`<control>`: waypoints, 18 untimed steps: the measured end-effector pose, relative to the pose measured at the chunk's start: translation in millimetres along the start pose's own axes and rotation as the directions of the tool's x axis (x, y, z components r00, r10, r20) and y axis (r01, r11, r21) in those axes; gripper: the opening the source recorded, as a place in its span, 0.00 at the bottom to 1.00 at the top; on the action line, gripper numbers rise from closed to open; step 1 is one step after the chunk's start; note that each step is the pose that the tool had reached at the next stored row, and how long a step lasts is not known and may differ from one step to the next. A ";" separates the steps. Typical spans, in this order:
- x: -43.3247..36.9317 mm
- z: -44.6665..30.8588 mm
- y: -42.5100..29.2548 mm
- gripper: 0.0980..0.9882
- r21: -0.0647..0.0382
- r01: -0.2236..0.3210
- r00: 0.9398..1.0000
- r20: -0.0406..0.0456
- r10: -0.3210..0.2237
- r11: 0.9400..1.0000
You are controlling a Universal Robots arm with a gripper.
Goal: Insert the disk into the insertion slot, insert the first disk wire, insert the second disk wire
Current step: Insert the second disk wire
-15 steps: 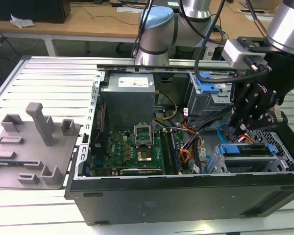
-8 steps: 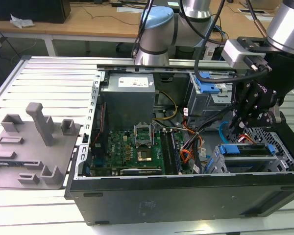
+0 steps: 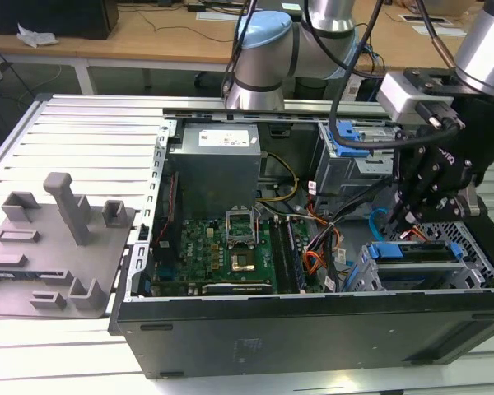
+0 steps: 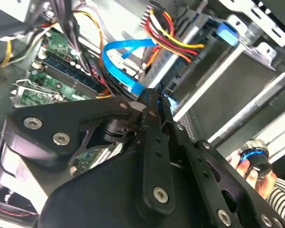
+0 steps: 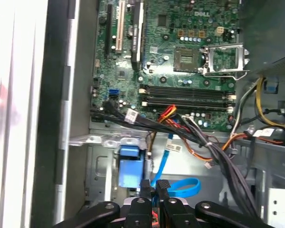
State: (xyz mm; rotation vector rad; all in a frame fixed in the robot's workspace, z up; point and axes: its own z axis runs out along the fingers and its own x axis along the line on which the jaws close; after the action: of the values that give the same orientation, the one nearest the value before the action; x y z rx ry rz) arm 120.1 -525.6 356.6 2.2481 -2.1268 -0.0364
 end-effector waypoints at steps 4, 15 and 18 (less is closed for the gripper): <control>12.3 0.2 0.7 0.07 0.000 0.000 1.000 0.000 0.000 1.000; 28.0 4.4 -7.1 0.07 0.000 0.000 1.000 0.001 0.000 1.000; 28.1 6.7 -9.1 0.07 -0.001 0.000 1.000 0.001 0.000 1.000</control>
State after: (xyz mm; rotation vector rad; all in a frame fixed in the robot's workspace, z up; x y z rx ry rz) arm 130.3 -553.3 349.8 2.2484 -2.1270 -0.0384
